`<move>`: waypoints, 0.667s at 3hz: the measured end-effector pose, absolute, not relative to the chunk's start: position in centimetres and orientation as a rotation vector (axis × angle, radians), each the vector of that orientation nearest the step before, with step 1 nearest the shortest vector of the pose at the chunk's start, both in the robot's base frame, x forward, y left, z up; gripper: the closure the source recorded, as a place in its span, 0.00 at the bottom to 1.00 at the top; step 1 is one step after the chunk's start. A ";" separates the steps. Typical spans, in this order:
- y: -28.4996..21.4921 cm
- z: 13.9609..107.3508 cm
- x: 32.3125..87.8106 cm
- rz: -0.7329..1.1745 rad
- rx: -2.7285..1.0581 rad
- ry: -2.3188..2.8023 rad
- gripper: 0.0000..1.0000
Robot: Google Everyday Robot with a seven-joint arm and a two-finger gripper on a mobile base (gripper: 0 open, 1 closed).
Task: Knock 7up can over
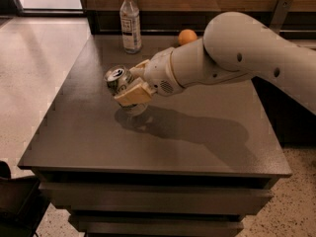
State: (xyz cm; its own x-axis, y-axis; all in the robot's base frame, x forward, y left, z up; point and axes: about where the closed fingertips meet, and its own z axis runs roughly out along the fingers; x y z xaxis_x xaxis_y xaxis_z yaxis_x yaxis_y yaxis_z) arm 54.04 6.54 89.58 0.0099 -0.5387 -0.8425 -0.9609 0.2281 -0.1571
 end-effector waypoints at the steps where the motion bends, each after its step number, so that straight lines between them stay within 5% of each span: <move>1: 5.5 89.8 54.2 0.510 -1.461 1.744 1.00; 2: 4.9 89.6 54.5 0.424 -1.508 1.830 1.00</move>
Offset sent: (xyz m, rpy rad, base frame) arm 0.0095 -0.0273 -0.0060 -0.3673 0.0644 -0.1138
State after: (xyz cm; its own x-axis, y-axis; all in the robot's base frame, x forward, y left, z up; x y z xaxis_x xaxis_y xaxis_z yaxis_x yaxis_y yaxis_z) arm 54.48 4.94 89.57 -0.0605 -0.7115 -0.7001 -0.9469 0.2628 -0.1852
